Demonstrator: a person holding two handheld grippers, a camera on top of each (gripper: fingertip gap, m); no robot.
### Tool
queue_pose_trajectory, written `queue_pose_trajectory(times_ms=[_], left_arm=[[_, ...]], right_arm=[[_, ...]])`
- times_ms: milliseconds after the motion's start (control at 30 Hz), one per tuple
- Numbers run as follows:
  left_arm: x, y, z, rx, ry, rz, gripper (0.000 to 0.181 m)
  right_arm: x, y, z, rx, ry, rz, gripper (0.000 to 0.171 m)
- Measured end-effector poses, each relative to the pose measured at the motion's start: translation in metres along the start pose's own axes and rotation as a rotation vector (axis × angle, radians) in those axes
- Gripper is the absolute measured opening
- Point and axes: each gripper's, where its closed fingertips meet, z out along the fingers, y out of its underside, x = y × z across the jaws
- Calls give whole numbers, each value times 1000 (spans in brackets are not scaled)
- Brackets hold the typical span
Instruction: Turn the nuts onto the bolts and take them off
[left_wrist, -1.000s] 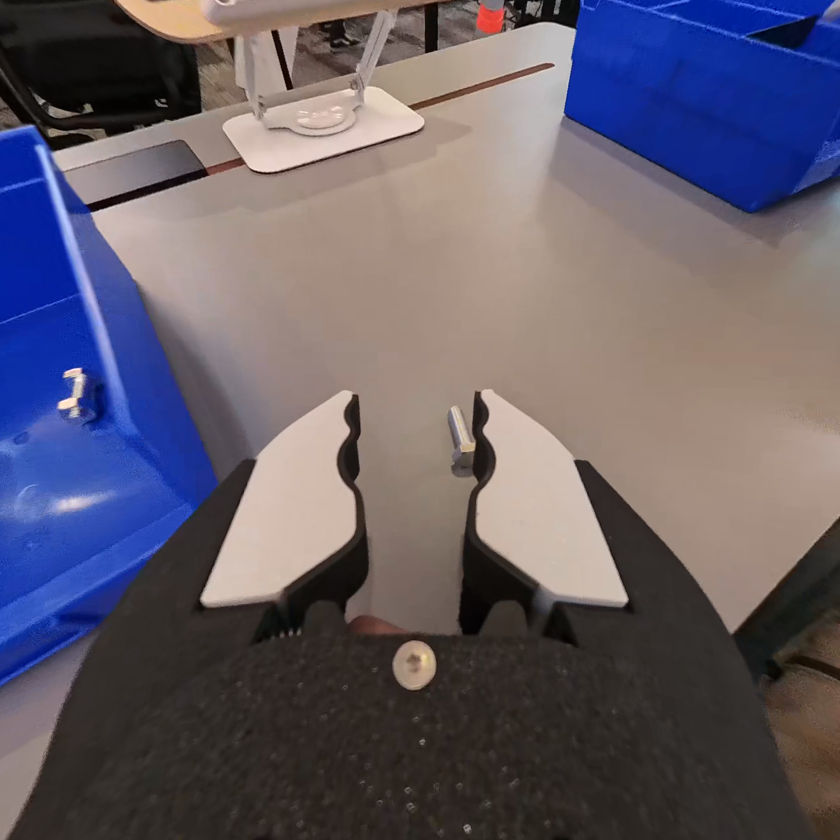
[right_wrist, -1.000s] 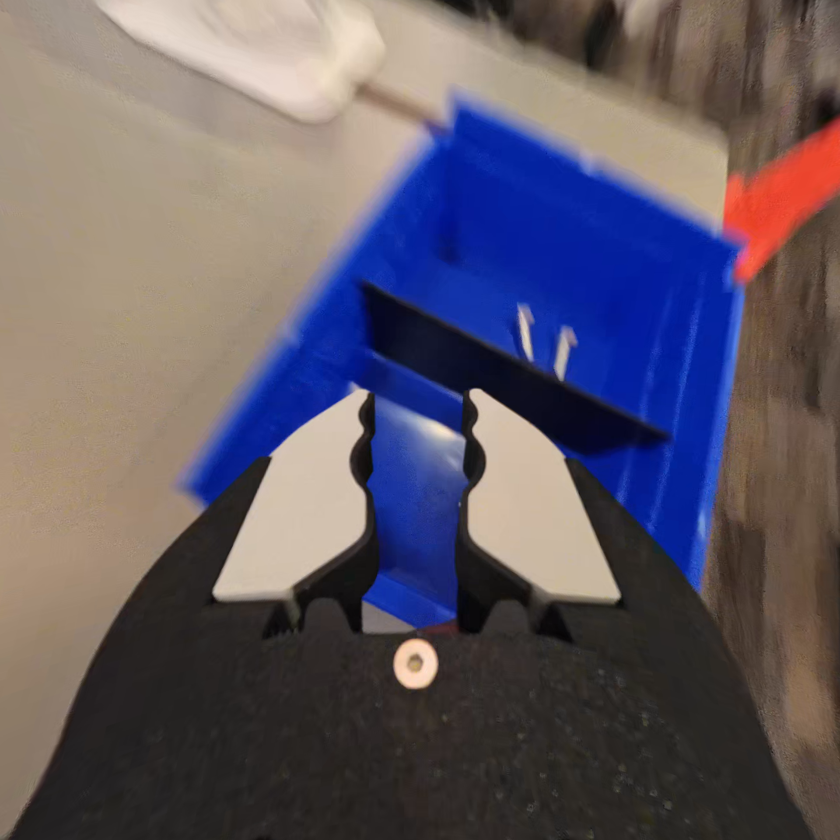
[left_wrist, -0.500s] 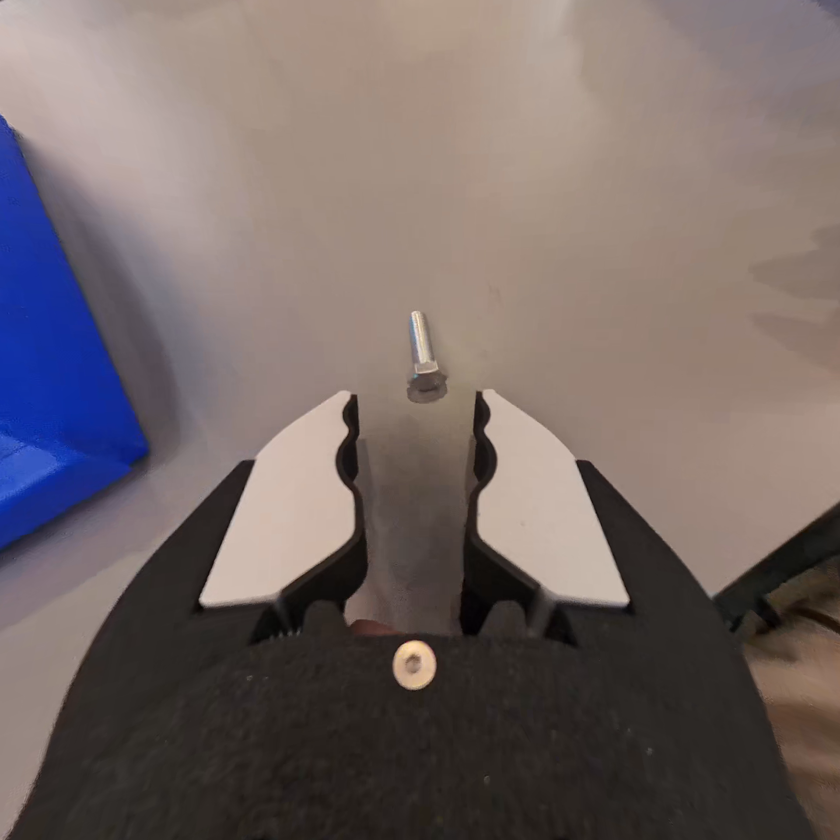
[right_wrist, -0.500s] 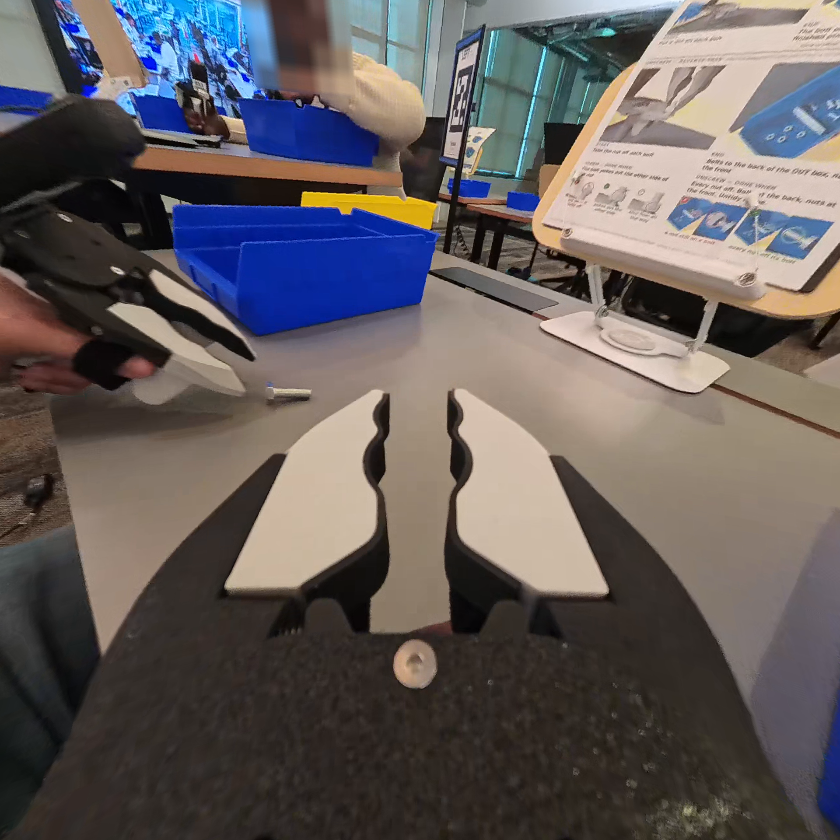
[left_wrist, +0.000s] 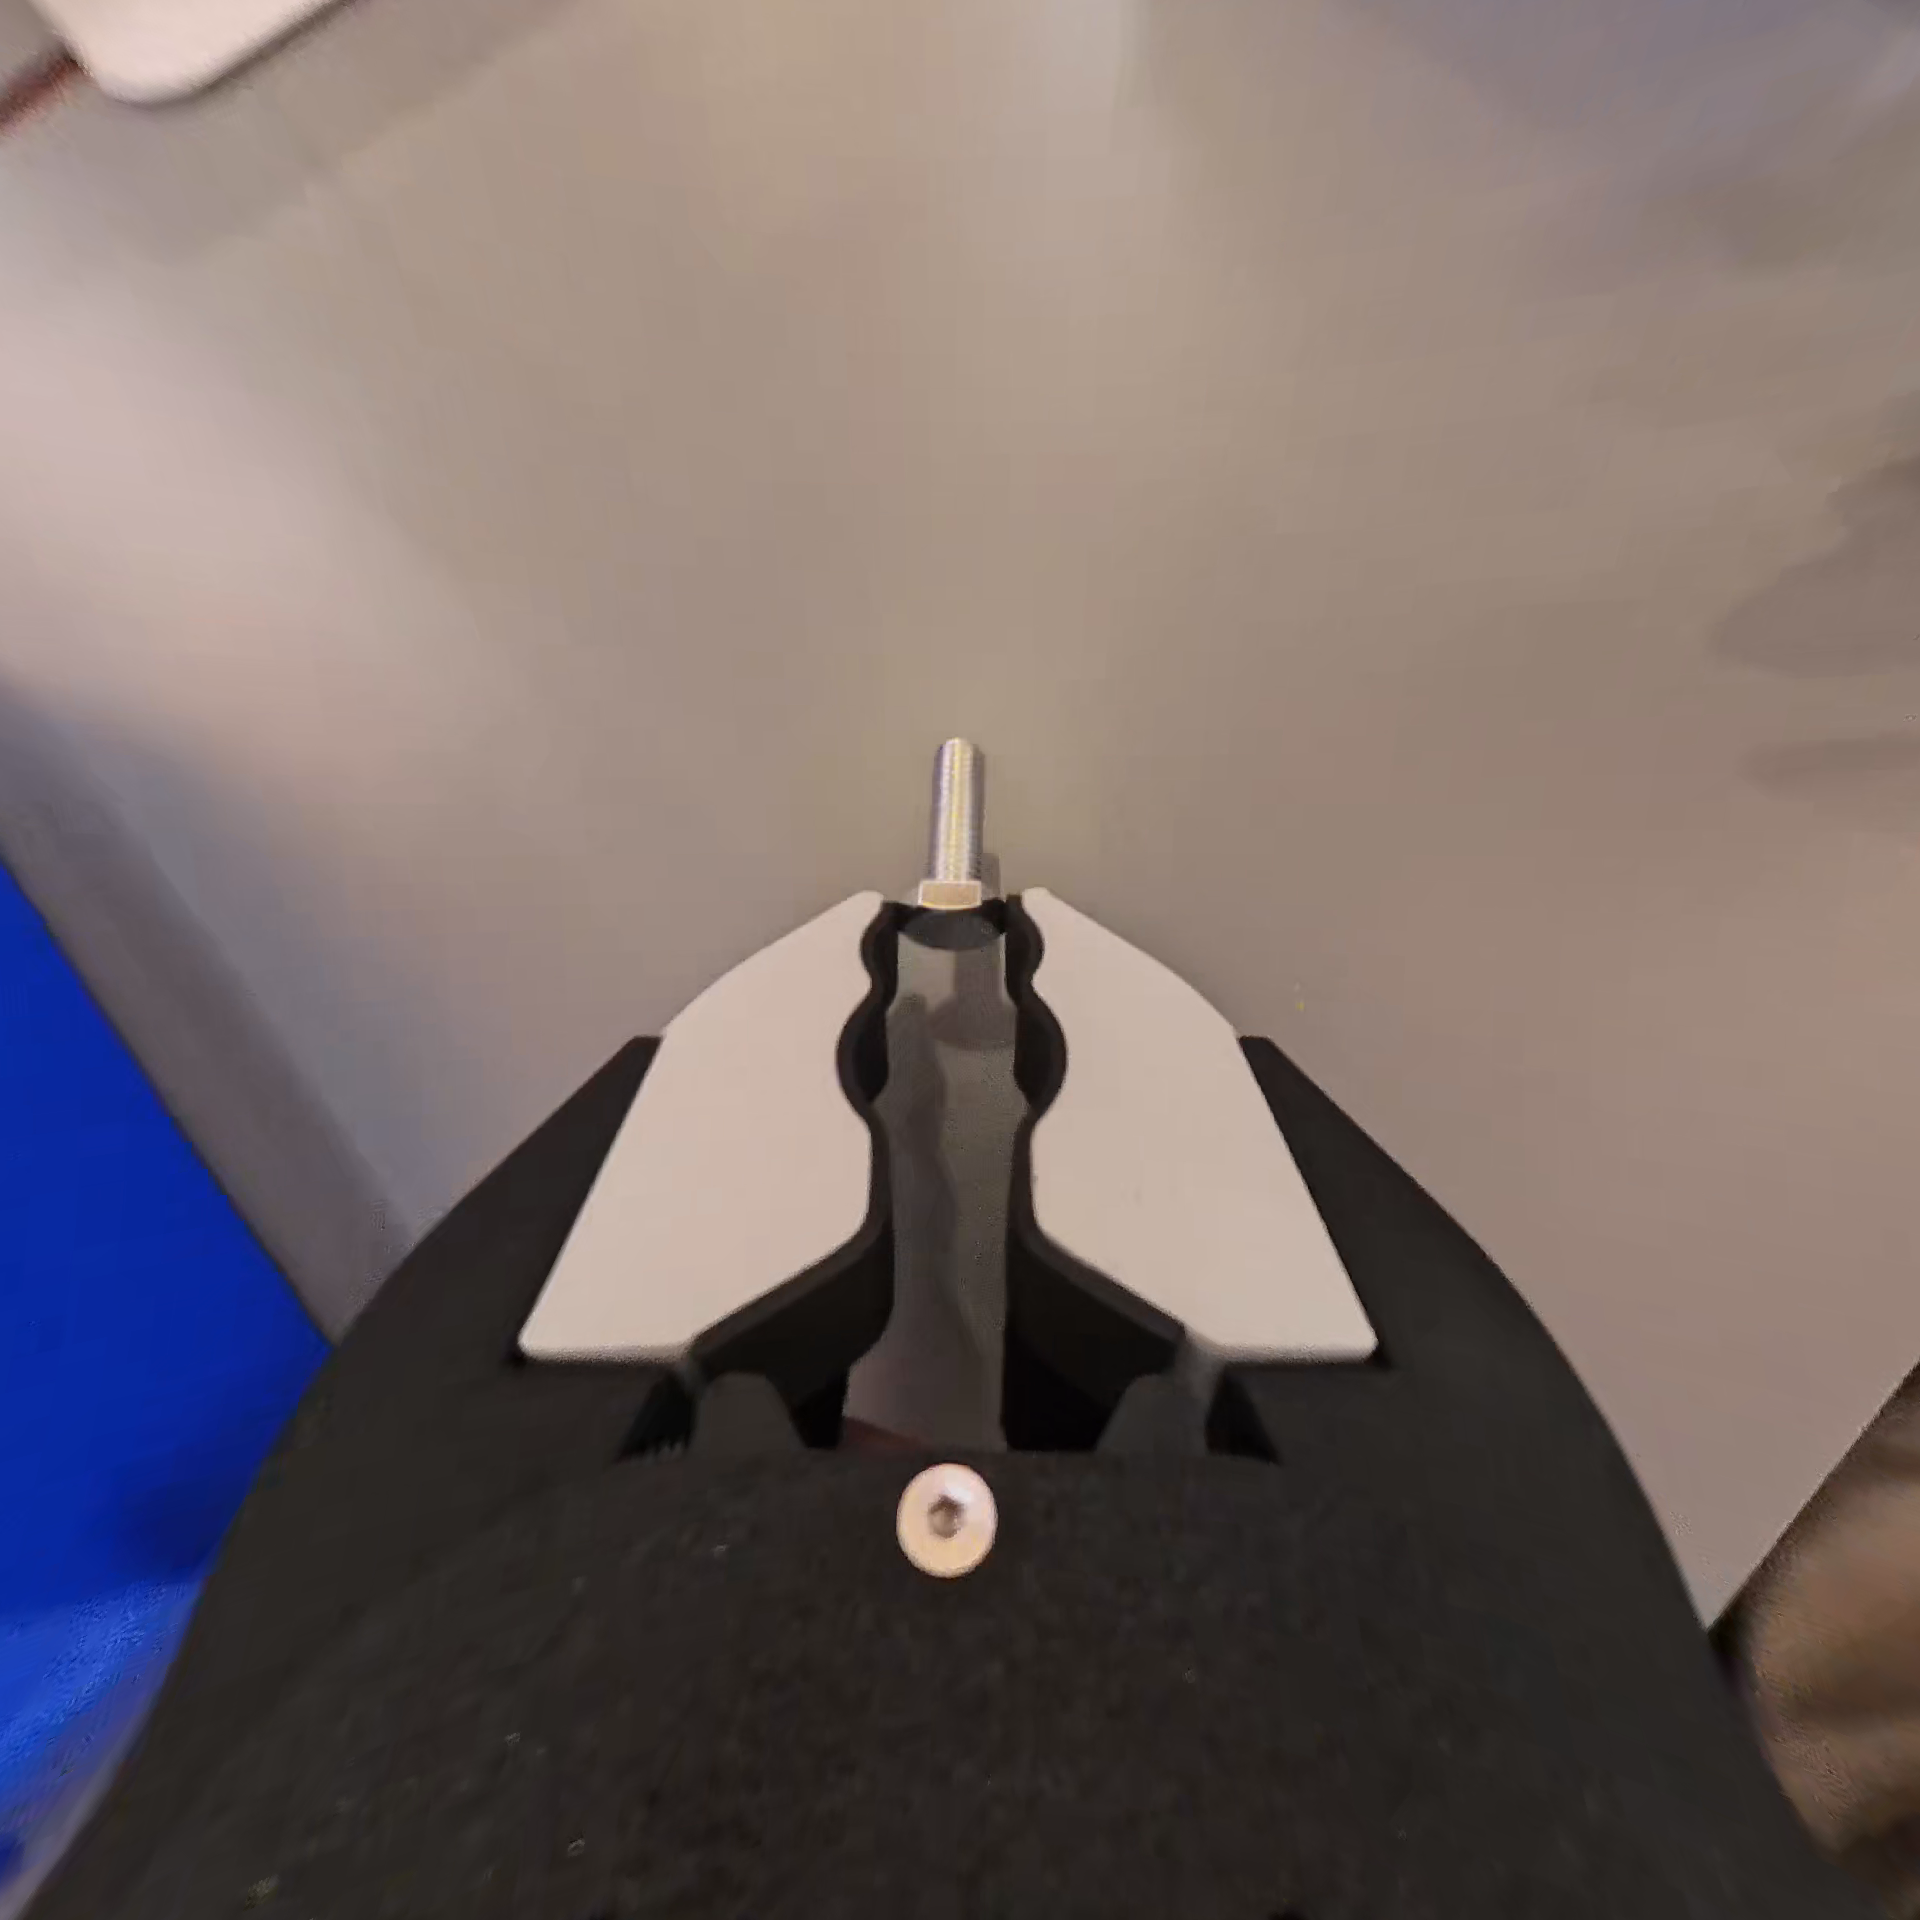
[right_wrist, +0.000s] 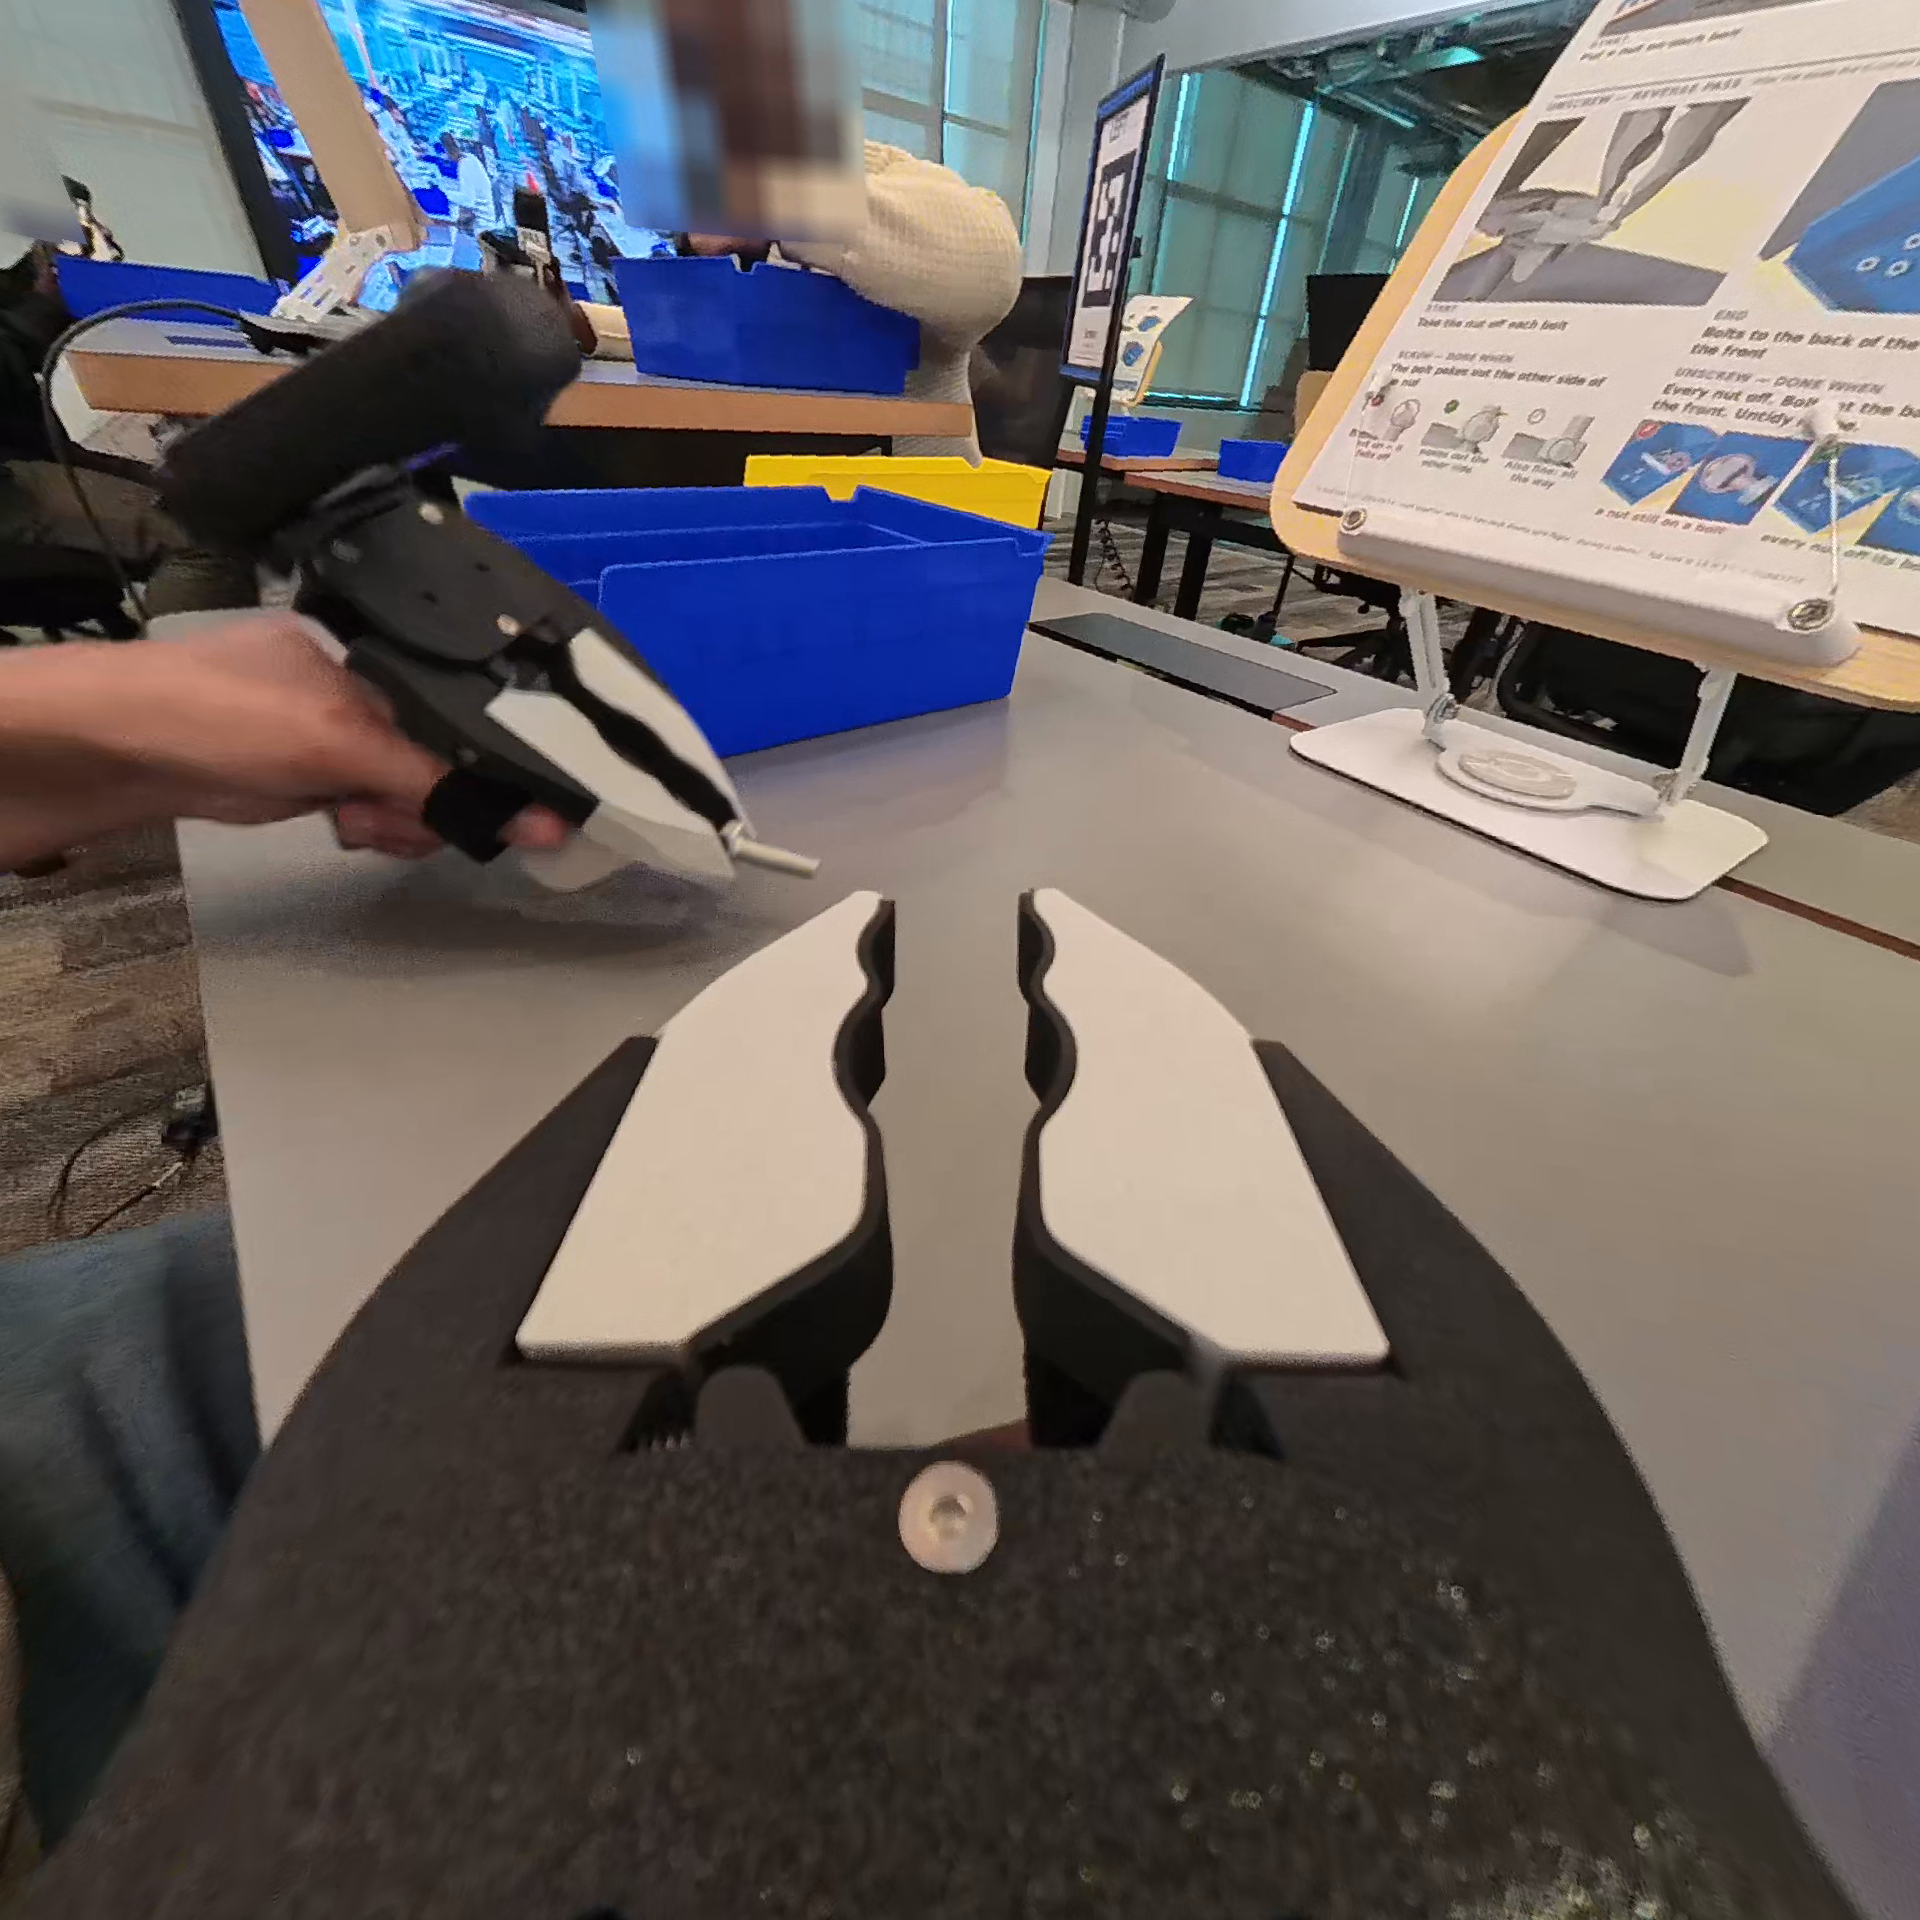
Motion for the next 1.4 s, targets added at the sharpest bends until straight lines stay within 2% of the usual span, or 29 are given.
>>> queue_pose_trajectory(times_ms=[33,100,200,367,533,667,767,833,933,1100,1167,1233,1300,1400], left_arm=[[0,-13,-1,46,41,39,19],[6,-45,-8,180,168,169,19],[14,-79,-19,265,322,366,19],[26,-116,-30,286,457,531,19],[40,-123,-26,285,539,595,19],[42,-119,-17,254,552,625,19],[40,-113,-10,223,547,643,19],[42,-112,-8,226,562,638,19],[43,-111,-5,227,571,643,19],[39,-124,-4,356,510,597,20],[33,-133,-7,459,433,559,28],[23,-141,-11,566,323,488,34],[7,-147,-13,659,167,371,48],[-18,-139,-10,717,-69,183,54]], right_arm=[[1,-1,2,1,-9,-8,22],[3,-4,7,-5,-59,-19,22],[1,-18,16,-9,-175,-42,24],[-2,-27,41,-97,-312,-142,40],[-6,-25,65,-122,-406,-175,31],[-5,-14,77,-160,-430,-178,31],[-6,-10,81,-160,-438,-184,25],[-5,-7,81,-164,-440,-196,11],[-5,-2,81,-171,-447,-229,10],[4,-8,81,-132,-395,-237,10],[10,-12,81,-122,-357,-226,10],[19,-14,79,-121,-291,-215,10],[30,-19,75,-111,-197,-166,10],[44,-21,64,-75,-37,-29,10]])
